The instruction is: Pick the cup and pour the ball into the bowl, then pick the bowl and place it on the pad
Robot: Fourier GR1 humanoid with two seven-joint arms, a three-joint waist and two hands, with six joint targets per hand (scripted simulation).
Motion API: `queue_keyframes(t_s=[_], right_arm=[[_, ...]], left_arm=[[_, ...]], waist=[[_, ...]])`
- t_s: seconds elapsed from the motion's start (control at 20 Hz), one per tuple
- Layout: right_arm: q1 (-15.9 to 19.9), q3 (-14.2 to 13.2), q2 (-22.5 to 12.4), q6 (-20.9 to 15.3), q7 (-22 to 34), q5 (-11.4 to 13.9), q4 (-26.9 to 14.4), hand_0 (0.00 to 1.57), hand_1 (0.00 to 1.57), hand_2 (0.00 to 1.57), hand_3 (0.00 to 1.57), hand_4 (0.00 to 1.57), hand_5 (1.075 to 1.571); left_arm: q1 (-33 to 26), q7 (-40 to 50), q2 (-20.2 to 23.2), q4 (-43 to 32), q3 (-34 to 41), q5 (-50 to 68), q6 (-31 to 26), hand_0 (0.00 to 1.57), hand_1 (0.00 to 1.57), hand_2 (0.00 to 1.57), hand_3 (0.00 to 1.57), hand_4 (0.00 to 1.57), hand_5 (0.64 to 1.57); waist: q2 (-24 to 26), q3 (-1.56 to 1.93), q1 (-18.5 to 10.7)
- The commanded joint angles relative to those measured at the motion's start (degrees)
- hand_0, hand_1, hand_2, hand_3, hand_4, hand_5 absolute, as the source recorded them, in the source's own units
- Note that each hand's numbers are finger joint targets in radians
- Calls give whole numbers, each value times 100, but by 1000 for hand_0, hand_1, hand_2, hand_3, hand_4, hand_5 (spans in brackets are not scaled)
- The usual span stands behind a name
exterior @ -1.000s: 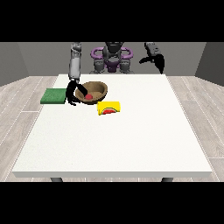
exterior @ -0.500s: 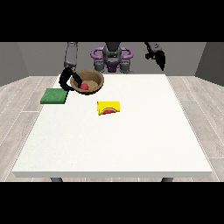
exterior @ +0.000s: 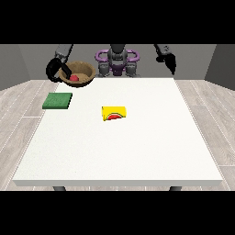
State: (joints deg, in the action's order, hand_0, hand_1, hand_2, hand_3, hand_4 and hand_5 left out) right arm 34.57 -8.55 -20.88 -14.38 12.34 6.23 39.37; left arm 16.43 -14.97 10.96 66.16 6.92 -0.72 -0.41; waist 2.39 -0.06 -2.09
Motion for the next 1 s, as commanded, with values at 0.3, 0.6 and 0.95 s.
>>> queue_keyframes(t_s=[0.3,0.6,0.95], right_arm=[[-227,-570,-906,534,-707,-276,191,1571,1571,1571,0,888,1571],[-552,-840,-1097,614,-1147,-439,135,1571,1571,1571,0,869,1570],[-407,-1257,-1292,655,-1707,-702,-144,1571,1571,1571,0,757,1567]], left_arm=[[423,-314,937,-45,851,700,-779,0,0,0,0,1289,1510],[533,-395,2219,-544,1993,1546,-1621,0,0,0,0,1289,1571],[526,-899,2899,-1119,2492,1957,-2410,0,0,0,0,1209,1563]], waist=[[-869,8,-123],[-1105,4,-184],[-1732,6,-348]])
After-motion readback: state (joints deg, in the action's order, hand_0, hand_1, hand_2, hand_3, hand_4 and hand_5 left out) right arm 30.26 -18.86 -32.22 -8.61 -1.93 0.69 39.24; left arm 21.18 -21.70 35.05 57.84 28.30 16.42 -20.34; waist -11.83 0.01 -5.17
